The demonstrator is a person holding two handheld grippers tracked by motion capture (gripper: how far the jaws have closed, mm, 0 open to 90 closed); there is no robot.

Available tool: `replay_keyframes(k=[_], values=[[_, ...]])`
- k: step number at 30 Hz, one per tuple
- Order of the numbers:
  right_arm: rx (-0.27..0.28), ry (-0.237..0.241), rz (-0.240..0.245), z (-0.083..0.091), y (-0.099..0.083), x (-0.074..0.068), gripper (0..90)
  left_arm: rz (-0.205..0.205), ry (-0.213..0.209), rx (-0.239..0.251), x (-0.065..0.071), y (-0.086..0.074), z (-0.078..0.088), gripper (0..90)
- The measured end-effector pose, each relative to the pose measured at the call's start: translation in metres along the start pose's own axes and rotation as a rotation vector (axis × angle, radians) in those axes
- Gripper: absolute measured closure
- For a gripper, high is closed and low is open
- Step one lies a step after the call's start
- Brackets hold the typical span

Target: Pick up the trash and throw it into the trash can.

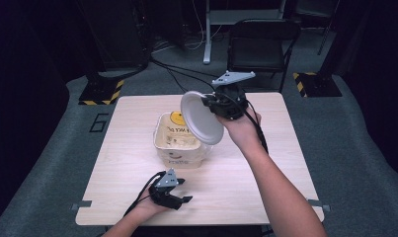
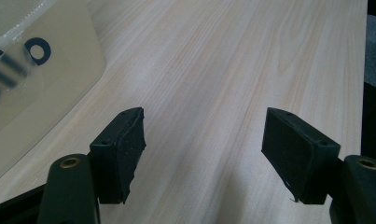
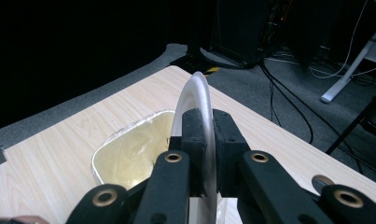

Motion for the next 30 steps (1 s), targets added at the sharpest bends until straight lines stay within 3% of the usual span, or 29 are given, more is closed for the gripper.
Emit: replay_keyframes(k=[15, 21, 30], values=[[-0.006, -0.015, -0.001, -0.054, 0.002, -0.017, 84.3, 0.003, 0.015, 0.005, -0.001, -0.002, 0.005, 29.2], [-0.003, -0.010, 0.031, -0.074, -0.005, -0.022, 84.3, -0.001, 0.016, -0.001, -0.001, -0.003, 0.006, 29.2], [-0.015, -0.007, 0.032, -0.092, -0.022, -0.023, 84.2, -0.007, 0.016, -0.006, 0.000, -0.003, 0.006, 29.2]])
Point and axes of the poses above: each handheld gripper's, and its own axes: z roughly backward along the jaws, y roughly out of its top, x roughly to its right, the point moved 5 cm from there along -z, roughly forward along the jaws, and after that the axes turned 14 degrees about -z, right-handed, at the moved point
